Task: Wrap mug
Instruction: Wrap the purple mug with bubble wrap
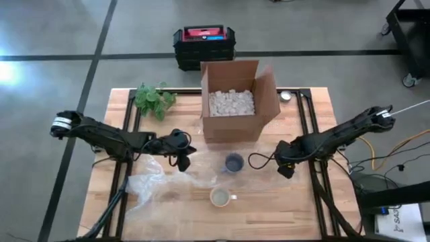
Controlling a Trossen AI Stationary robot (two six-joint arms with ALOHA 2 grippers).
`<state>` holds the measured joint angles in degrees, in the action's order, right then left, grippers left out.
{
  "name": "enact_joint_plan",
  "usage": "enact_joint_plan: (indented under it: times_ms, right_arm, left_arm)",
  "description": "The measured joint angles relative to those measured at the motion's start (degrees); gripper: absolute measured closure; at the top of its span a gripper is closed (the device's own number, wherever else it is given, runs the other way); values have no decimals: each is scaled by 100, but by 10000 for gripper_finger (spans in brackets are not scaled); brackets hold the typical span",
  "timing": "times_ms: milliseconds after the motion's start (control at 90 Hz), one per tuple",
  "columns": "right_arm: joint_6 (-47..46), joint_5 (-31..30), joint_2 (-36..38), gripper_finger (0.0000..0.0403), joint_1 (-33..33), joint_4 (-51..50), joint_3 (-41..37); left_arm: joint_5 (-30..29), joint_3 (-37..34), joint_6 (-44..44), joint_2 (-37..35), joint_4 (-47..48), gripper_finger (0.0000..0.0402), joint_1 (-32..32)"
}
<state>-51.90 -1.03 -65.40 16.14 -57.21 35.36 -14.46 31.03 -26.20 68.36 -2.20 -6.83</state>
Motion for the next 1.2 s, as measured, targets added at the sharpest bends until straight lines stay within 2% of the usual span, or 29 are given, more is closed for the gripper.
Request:
enact_joint_plan:
  times_ms: [178, 267, 356, 511, 556, 700, 800, 967, 1056, 1200]
  right_arm:
    - [-344, -1, -203, 215, -2, 700, -503]
    - [-408, 1, -238, 235, -2, 987, -670]
    - [-326, 3, -254, 275, -2, 1106, -704]
    - [170, -3, -254, 378, -2, 1104, -592]
    - [343, -23, -254, 392, -2, 1105, -506]
    - [918, -49, -254, 387, -2, 1111, 1]
    - [1544, -123, -254, 398, -2, 1108, 462]
    - [2386, -970, -265, 400, -4, 1368, 1076]
    - [2853, -1272, -265, 402, -4, 2081, 1167]
    - [3454, -1265, -338, 402, -4, 3455, 1167]
  left_arm:
    - [0, 0, 62, 0, -3, 402, 2]
    - [0, 0, 139, 0, -37, 402, 2]
    - [0, 0, 213, 0, -64, 402, 2]
    - [0, 0, 219, 0, -108, 402, 2]
    - [0, 0, 219, 0, -126, 402, 2]
    - [0, 0, 219, 0, -138, 402, 2]
    - [0, 0, 219, 0, -151, 402, 1]
    - [0, 0, 219, 0, -196, 402, 2]
    - [0, 0, 219, 0, -265, 402, 1]
    - [0, 0, 219, 0, -396, 402, 2]
